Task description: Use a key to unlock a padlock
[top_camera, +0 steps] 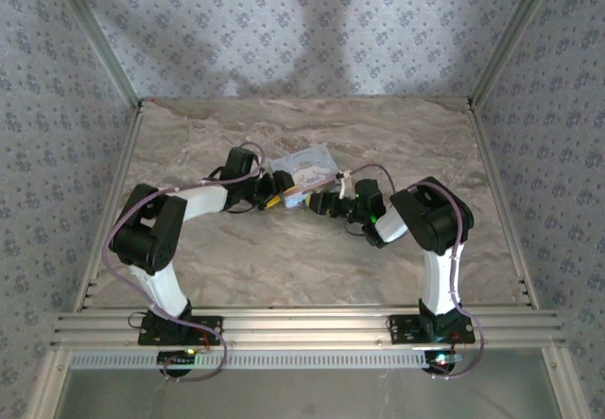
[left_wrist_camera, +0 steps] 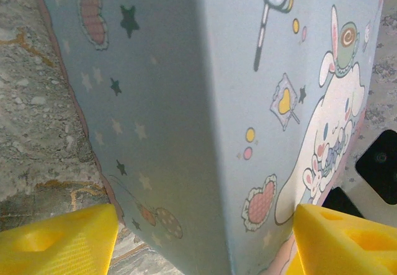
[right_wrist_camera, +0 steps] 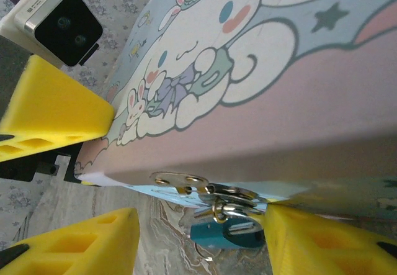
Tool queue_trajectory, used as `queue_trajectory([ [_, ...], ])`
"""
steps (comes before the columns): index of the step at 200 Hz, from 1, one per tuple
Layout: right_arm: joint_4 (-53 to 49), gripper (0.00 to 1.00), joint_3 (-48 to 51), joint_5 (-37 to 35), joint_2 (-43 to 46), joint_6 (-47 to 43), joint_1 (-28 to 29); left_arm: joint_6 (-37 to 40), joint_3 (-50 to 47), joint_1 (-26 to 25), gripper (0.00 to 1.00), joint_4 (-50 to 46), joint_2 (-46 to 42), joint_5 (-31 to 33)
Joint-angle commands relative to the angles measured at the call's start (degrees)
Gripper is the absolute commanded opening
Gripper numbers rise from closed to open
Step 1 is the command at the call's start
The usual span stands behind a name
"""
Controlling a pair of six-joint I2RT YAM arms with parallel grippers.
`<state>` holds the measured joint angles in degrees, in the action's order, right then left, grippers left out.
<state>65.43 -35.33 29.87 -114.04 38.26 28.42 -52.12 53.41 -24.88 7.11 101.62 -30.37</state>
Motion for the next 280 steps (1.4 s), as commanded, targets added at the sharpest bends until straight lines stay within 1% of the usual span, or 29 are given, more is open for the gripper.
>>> queue_trajectory([
  [1, 0.10, 0.57, -0.81, 1.00, -1.71, 1.46, 0.67, -0.32, -0.65, -0.59, 0.75, -0.31, -1.08, 0.59],
  [34, 1.31, 0.53, -0.54, 0.75, -1.89, 1.64, 0.69, -0.29, -0.59, -0.69, 0.74, -0.26, -1.07, 0.75],
  [95, 6.12, 0.41, 0.90, 1.69, -2.17, 2.16, 0.70, -0.36, -0.67, -0.69, 0.74, -0.17, -0.99, 0.84],
  [130, 9.00, 0.37, 1.32, 2.03, -2.84, 2.60, 0.64, -0.36, -0.72, -0.67, 0.74, -0.17, -0.98, 0.83],
  [195, 9.29, 0.29, 1.41, 1.37, -3.30, 3.14, 0.62, -0.36, -0.62, -0.67, 0.74, -0.19, -0.90, 0.85],
  [231, 8.78, 0.20, 1.41, 1.07, -3.43, 3.27, 0.58, -0.35, -0.60, -0.66, 0.74, -0.22, -0.85, 0.85],
  [268, 8.06, 0.14, 1.63, 0.46, -3.38, 3.31, 0.49, -0.44, -0.50, -0.69, 0.74, -0.26, -0.86, 0.90],
  [280, 7.92, 0.10, 1.60, 0.20, -3.38, 3.48, 0.49, -0.44, -0.41, -0.69, 0.74, -0.27, -0.90, 0.92],
])
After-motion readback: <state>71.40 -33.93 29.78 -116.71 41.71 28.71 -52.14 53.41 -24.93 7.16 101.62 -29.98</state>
